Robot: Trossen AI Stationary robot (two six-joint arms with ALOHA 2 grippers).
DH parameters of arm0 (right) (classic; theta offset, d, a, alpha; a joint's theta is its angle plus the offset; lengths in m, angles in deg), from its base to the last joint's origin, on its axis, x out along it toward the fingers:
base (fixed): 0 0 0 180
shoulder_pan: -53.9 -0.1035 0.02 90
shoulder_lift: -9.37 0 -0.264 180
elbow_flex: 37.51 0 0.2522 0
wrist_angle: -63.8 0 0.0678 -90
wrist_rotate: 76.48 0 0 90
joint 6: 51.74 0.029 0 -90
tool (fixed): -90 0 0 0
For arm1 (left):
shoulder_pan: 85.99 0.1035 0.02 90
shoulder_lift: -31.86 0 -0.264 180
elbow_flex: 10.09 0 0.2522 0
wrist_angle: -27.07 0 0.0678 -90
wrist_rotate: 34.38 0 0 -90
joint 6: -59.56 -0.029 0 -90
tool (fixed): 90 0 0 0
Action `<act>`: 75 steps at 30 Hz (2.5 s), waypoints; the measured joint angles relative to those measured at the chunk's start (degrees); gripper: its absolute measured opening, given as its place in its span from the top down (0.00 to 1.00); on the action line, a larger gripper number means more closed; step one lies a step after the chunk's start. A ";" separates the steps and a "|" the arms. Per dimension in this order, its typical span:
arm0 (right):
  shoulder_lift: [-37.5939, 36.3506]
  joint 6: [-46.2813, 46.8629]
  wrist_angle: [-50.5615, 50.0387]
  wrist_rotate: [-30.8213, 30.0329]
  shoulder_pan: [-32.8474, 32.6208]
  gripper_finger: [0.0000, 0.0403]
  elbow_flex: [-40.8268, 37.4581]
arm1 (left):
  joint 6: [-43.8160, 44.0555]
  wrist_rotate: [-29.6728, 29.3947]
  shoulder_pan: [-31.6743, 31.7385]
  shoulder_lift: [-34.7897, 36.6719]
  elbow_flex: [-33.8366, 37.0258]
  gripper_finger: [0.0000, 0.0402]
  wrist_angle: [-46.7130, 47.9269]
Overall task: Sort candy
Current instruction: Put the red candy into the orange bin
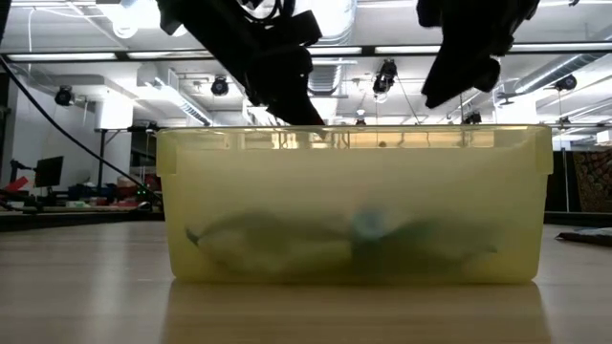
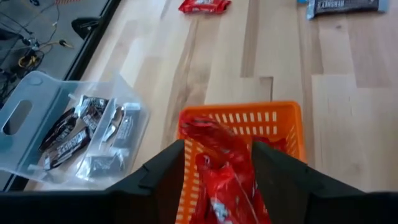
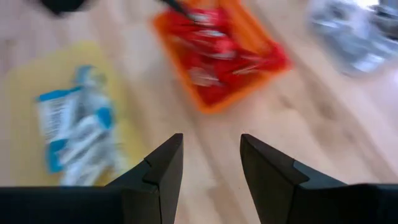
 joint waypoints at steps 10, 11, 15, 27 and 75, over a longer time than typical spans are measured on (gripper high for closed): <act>0.09 16.15 -23.48 -5.22 15.27 0.63 -1.10 | 3.09 -1.03 -4.68 7.52 1.89 0.57 5.47; 0.09 16.46 -24.68 -5.19 17.37 0.63 -1.67 | 3.84 -2.03 -5.46 8.76 2.53 0.57 5.42; 0.09 15.61 -24.72 -4.50 25.50 0.63 -5.11 | 7.93 -7.12 -9.62 13.81 5.46 0.57 5.36; 0.13 12.85 -11.82 1.83 37.53 0.63 -18.53 | 12.68 -24.71 -23.54 24.70 9.20 0.57 4.75; -9.38 -5.84 37.30 8.12 21.22 0.92 -22.55 | 18.14 -28.07 -27.26 21.95 10.80 0.57 3.64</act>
